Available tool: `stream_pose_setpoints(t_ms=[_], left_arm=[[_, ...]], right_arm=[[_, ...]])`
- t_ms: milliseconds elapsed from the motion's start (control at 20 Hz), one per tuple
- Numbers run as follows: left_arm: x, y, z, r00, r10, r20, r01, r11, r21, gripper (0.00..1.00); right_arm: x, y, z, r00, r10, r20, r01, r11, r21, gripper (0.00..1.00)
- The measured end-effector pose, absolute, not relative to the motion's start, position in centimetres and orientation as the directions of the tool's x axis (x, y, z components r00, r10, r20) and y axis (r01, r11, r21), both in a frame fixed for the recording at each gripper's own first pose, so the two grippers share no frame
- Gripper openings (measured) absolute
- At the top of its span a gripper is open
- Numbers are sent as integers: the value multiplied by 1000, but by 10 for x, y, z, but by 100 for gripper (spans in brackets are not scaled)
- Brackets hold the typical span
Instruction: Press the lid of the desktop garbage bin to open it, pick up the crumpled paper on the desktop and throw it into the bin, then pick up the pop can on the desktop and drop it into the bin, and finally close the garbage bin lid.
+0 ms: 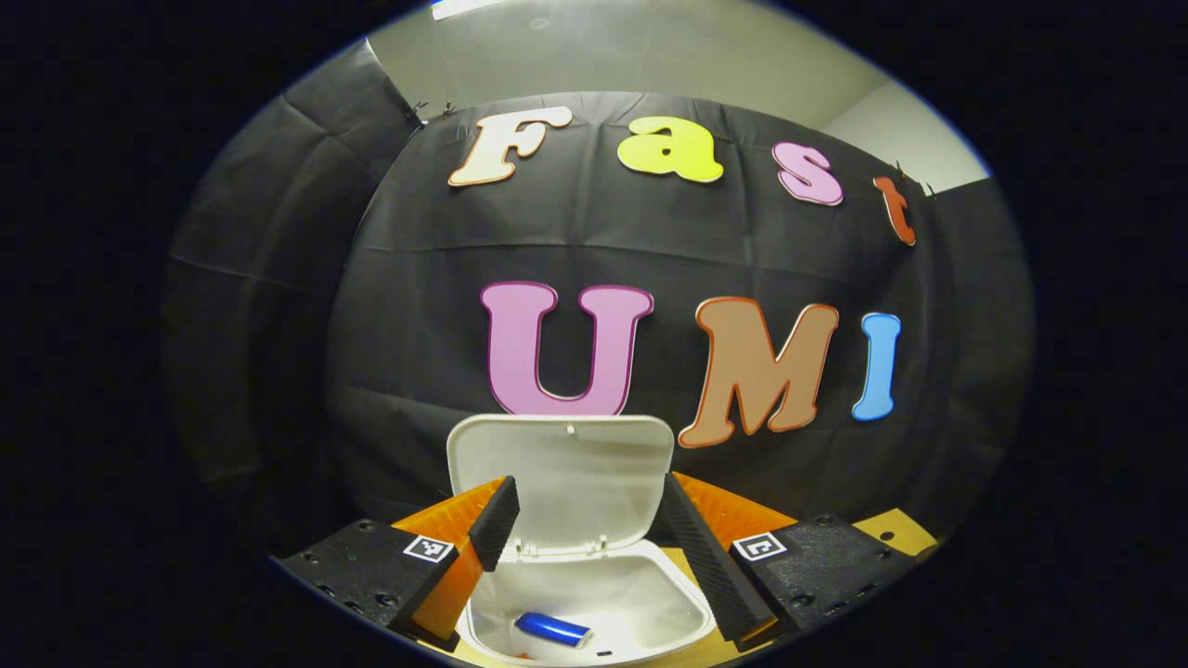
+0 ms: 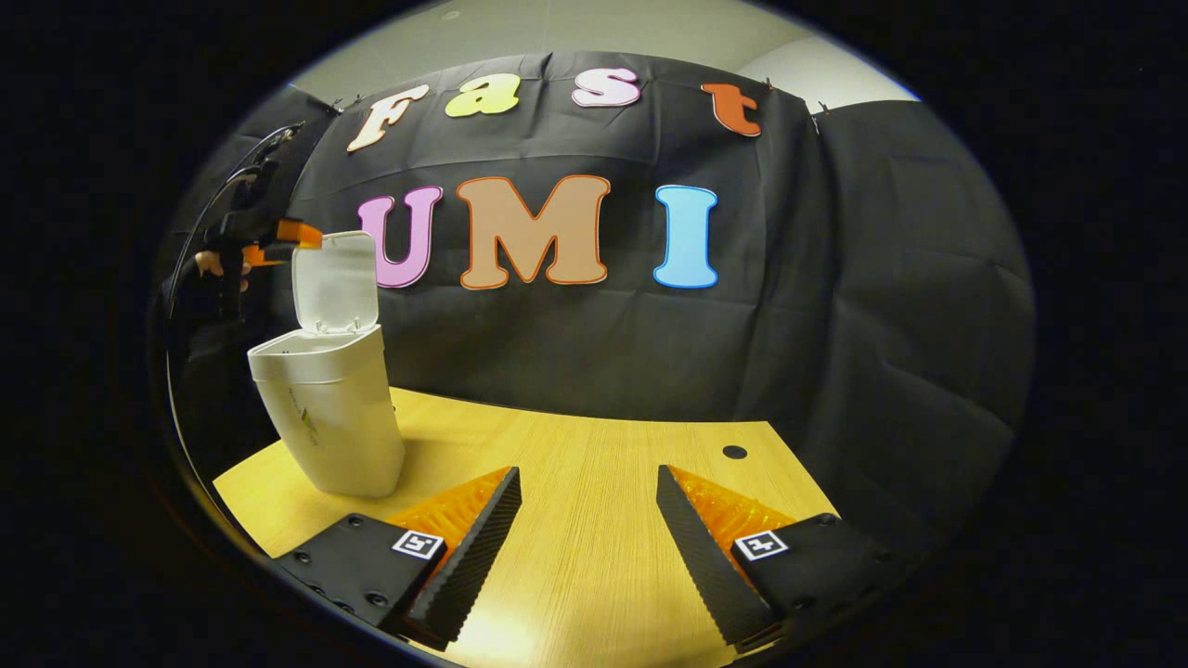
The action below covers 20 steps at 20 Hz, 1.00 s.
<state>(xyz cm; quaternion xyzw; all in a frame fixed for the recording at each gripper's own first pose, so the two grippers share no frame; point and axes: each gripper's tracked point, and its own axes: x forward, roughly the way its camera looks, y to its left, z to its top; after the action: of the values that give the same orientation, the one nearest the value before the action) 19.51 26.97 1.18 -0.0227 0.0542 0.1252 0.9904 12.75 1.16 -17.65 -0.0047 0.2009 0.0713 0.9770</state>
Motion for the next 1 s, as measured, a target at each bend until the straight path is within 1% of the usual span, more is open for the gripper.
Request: stream_pose_setpoints(t_ms=[150,300,600,850,950,1000], left_arm=[[220,285,37,963,253,-94,-256,966,-20,93],[244,294,43,962,248,-114,-252,967,-27,92],[290,307,22,946,252,-201,-252,967,30,93],[305,309,-5,929,257,-268,-249,966,64,93],[309,311,-3,933,258,-252,-255,966,43,94],[305,309,-6,929,260,-263,-260,965,37,93]], right_arm=[[126,6,-180,909,127,-398,-126,992,28,98],[124,-1,-181,911,108,-399,-105,994,29,98],[121,-13,-185,910,67,-410,-62,998,25,98],[120,-16,-185,908,62,-414,-58,998,23,98],[121,-16,-183,910,65,-410,-64,998,17,98],[122,-16,-182,910,67,-409,-67,998,15,98]])
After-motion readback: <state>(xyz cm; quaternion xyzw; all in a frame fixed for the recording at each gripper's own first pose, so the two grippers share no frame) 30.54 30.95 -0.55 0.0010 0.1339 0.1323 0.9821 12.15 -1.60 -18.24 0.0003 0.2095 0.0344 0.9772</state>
